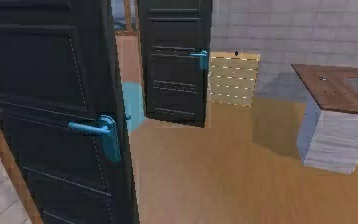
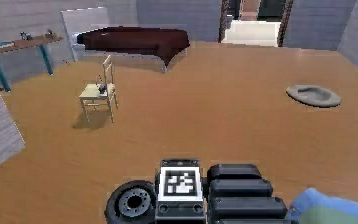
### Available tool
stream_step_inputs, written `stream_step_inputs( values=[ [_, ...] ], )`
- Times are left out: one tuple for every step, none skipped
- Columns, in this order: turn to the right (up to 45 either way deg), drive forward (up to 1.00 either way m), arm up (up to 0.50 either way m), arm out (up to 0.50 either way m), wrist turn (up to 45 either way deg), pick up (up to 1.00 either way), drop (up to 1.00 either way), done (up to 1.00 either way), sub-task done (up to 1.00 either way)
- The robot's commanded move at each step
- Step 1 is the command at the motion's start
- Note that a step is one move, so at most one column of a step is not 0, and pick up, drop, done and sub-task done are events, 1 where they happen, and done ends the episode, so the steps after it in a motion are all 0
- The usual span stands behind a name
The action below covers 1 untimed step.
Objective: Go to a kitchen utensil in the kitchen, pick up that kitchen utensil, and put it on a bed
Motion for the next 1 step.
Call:
stream_step_inputs(
  values=[
    [36.0,0.0,0.0,0.0,0.0,0.0,0.0,0.0,0.0]
  ],
)
